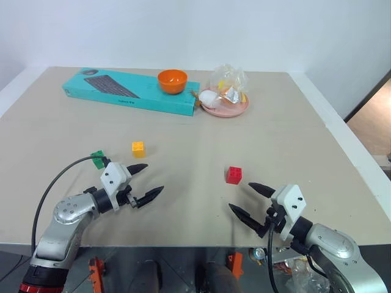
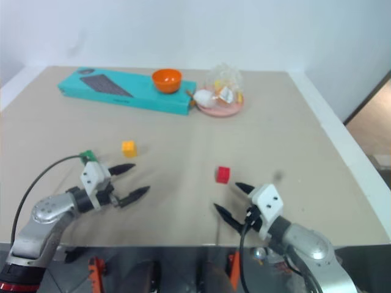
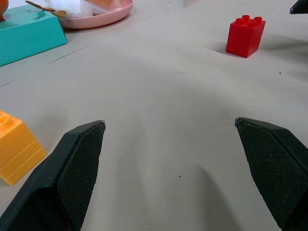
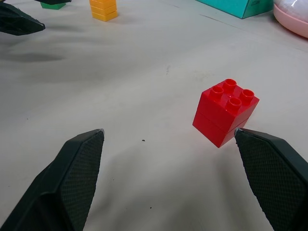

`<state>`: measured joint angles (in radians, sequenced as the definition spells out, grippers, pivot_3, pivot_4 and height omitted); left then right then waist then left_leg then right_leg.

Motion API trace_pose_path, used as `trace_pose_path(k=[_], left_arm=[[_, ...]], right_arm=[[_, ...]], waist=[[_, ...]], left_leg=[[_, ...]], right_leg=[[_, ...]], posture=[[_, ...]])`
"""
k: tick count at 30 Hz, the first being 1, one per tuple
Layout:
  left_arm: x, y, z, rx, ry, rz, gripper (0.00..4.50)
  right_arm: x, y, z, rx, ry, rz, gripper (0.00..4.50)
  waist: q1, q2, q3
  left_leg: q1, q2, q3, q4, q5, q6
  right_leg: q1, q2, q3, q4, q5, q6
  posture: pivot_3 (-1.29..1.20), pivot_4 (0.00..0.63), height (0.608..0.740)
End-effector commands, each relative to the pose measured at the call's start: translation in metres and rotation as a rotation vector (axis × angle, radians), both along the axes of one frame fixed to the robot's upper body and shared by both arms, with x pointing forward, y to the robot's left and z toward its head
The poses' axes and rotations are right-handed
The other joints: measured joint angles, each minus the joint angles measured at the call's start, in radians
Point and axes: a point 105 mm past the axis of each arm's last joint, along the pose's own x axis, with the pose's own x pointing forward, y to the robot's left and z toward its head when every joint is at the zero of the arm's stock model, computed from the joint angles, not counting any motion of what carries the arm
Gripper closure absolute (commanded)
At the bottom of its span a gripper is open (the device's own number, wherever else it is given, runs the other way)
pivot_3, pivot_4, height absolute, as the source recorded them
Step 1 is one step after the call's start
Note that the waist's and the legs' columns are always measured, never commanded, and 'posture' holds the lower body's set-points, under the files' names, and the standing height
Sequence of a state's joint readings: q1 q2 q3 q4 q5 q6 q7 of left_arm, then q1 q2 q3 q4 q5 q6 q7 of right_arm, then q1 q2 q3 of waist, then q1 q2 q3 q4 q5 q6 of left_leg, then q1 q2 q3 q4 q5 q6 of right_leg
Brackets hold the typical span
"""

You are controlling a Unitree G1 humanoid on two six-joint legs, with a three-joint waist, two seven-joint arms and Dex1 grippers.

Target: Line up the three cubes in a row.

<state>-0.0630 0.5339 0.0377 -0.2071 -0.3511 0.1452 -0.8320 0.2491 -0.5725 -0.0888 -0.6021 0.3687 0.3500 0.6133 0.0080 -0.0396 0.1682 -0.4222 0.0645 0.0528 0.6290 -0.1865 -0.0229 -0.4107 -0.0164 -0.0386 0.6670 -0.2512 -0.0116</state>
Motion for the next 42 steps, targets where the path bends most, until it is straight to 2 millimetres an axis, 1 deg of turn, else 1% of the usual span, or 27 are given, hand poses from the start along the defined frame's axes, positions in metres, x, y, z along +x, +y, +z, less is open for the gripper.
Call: trace_pose_path(k=[1, 13, 16, 20, 24, 31, 34, 42], left_arm=[[-0.002, -0.005, 0.008, -0.001, -0.038, -0.027, 0.03], [-0.009, -0.013, 0.010, -0.036, -0.034, -0.088, 0.03], [-0.010, -0.015, 0.012, -0.046, -0.035, -0.103, 0.03], [-0.015, -0.020, 0.014, -0.046, -0.043, -0.152, 0.03], [-0.019, -0.023, 0.014, -0.046, -0.041, -0.180, 0.03], [-0.018, -0.027, 0.015, -0.054, -0.039, -0.183, 0.03], [-0.017, -0.028, 0.016, -0.056, -0.041, -0.181, 0.03], [-0.017, -0.031, 0.017, -0.064, -0.039, -0.175, 0.03]], right_arm=[[0.002, -0.004, 0.010, 0.003, -0.054, -0.016, 0.00], [0.007, -0.006, 0.007, 0.015, -0.062, -0.050, 0.00], [0.008, -0.006, 0.006, 0.060, -0.038, -0.071, 0.00], [0.010, 0.002, 0.008, 0.115, -0.012, -0.067, 0.00], [0.011, 0.010, 0.006, 0.117, 0.003, -0.059, 0.00], [0.027, 0.019, 0.005, 0.122, 0.032, -0.140, 0.00], [0.027, 0.025, 0.002, 0.119, 0.059, -0.130, 0.00], [0.031, 0.024, 0.000, 0.109, 0.077, -0.138, 0.00]], waist=[[0.000, 0.000, 0.000], [0.000, 0.000, 0.000], [0.000, 0.000, 0.000], [0.000, 0.000, 0.000], [0.000, 0.000, 0.000], [0.000, 0.000, 0.000], [0.000, 0.000, 0.000], [0.000, 0.000, 0.000]], left_leg=[[0.000, 0.000, 0.000, 0.000, 0.000, 0.000], [0.000, 0.000, 0.000, 0.000, 0.000, 0.000], [0.000, 0.000, 0.000, 0.000, 0.000, 0.000], [0.000, 0.000, 0.000, 0.000, 0.000, 0.000], [0.000, 0.000, 0.000, 0.001, 0.000, 0.000], [0.001, 0.000, 0.000, 0.001, 0.000, 0.000], [0.001, 0.000, 0.000, 0.001, 0.000, 0.000], [0.000, 0.000, 0.000, 0.001, 0.000, 0.000]], right_leg=[[0.000, 0.000, 0.000, 0.000, 0.000, 0.000], [0.000, 0.000, 0.000, 0.000, 0.000, 0.000], [0.000, 0.000, 0.000, 0.000, 0.000, 0.000], [0.001, 0.000, 0.000, 0.000, 0.000, 0.000], [0.001, 0.000, 0.000, 0.000, 0.000, 0.000], [0.000, 0.001, 0.001, 0.000, 0.001, -0.001], [0.001, 0.001, 0.001, 0.000, 0.001, -0.001], [0.001, 0.001, 0.001, 0.000, 0.001, 0.000]], posture=[[0.00, 0.150, 0.740], [0.00, 0.150, 0.740], [0.00, 0.150, 0.740], [0.00, 0.150, 0.740], [0.00, 0.150, 0.740], [0.00, 0.150, 0.740], [0.00, 0.150, 0.740], [0.00, 0.150, 0.740]])
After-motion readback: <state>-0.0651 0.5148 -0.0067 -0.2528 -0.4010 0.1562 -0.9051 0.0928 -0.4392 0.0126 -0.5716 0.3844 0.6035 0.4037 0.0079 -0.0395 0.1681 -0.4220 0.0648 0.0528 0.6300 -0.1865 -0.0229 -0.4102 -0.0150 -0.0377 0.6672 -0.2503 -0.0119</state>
